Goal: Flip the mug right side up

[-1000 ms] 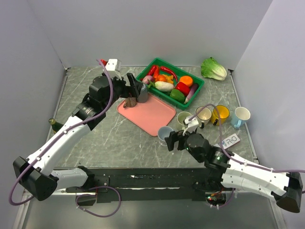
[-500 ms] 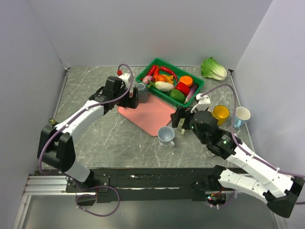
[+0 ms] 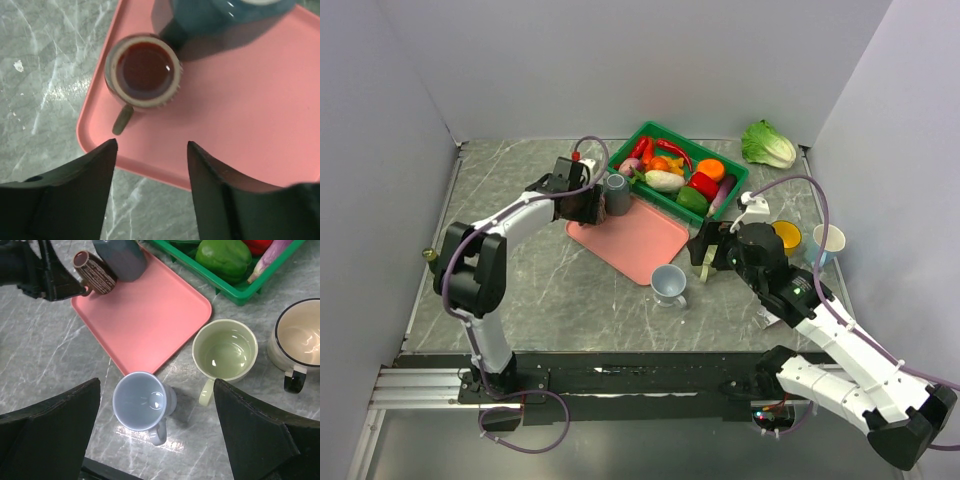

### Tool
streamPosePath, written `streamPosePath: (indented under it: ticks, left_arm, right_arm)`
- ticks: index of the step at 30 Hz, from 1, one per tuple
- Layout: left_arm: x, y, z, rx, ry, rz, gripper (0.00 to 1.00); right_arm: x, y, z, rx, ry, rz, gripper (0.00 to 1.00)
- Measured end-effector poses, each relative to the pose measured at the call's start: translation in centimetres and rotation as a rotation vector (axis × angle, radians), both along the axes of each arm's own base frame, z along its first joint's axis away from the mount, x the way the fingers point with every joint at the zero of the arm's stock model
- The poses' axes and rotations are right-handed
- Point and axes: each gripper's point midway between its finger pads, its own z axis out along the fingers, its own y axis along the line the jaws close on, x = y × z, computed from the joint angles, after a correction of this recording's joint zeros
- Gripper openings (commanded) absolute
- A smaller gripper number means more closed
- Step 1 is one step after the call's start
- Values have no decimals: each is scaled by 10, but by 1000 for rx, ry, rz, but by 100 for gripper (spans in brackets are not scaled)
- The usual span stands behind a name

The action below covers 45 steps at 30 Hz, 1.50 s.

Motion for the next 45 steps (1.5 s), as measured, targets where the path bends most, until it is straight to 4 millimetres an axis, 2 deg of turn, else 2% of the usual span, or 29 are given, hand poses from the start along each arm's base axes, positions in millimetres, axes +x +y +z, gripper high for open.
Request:
streamPosePath:
  ticks: [9, 17, 20, 22, 34, 37, 38, 45]
  left_arm:
    - [23, -1, -5, 3, -7, 15, 55]
    - [29, 0, -22, 36, 17, 6, 52]
    - [28, 2, -27, 52, 26, -4, 45]
    - [28, 3, -28, 63, 24, -8, 35]
    - [30, 12, -32, 113, 20, 22, 22]
    - [29, 10, -34, 112, 23, 19, 10]
    - [29, 9, -34, 111, 22, 17, 1]
    - [29, 5, -33, 106, 16, 12, 1]
  right_arm:
    - [-1, 2, 1, 14, 4, 13, 100]
    - [-1, 2, 0, 20, 8, 9, 99]
    - [-1, 2, 0, 29, 13, 2, 99]
    - [-1, 2, 0, 34, 15, 0, 99]
    - [-1, 4, 0, 64, 30, -12, 98]
    - [-1, 4, 0, 73, 35, -17, 98]
    - [-1, 4, 0, 74, 36, -18, 98]
    - [-2, 4, -1, 78, 40, -21, 99]
